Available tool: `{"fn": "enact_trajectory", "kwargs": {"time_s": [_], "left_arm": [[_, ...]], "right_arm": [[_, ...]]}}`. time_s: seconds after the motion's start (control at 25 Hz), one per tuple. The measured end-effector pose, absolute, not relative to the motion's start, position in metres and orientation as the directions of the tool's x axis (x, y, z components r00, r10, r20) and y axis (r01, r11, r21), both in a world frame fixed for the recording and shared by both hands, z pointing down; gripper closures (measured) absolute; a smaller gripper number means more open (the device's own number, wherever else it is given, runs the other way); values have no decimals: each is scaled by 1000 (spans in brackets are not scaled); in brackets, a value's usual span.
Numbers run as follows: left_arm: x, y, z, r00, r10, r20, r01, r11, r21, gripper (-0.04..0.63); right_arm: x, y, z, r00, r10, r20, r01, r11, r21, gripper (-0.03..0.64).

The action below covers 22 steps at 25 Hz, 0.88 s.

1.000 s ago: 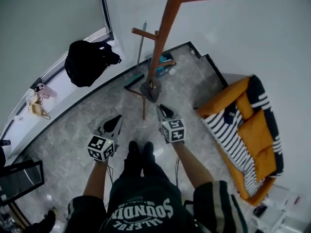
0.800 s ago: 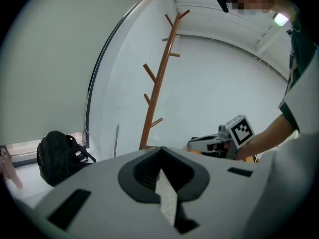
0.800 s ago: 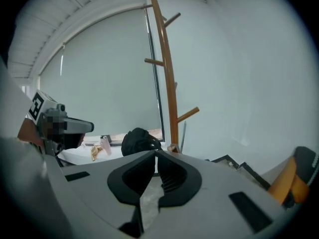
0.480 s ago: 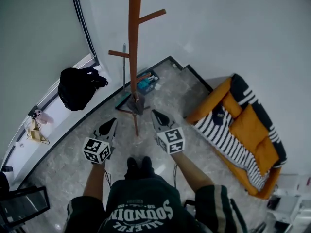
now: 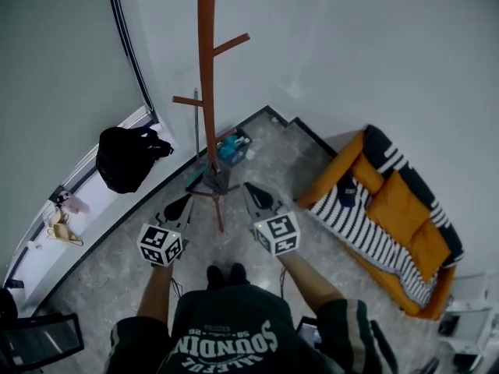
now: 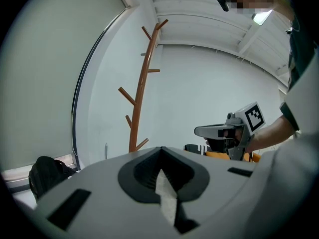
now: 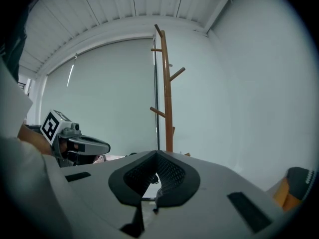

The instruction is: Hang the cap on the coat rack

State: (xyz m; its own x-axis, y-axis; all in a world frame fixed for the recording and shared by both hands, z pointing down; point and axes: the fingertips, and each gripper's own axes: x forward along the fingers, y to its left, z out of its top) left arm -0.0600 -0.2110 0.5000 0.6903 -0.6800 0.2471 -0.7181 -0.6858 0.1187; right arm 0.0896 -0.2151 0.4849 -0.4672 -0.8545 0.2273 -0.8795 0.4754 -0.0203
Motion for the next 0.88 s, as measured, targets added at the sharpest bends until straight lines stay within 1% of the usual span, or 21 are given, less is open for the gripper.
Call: {"fn": "enact_trajectory", "kwargs": {"time_s": [0.16, 0.32, 0.52, 0.72, 0.88], "left_arm": [[-64, -205, 502, 688, -683, 247, -721, -682, 123, 595], [-64, -203, 504, 688, -683, 247, -721, -681, 128, 595], [-64, -203, 502, 688, -683, 245, -721, -682, 126, 595], [-66, -207, 503, 686, -685, 246, -722, -681, 122, 595], [-64, -214, 503, 685, -684, 251, -723, -680, 119, 595]], "right_arm": [[82, -206, 482, -478, -842, 248, -870, 493, -4, 618], [75, -205, 495, -493, -835, 244, -864, 502, -25, 618], [67, -203, 489, -501, -830, 246, -858, 513, -19, 618], [68, -205, 494, -506, -828, 241, -857, 515, -27, 618], [73, -210, 491, -499, -825, 266, -859, 511, -27, 618]]}}
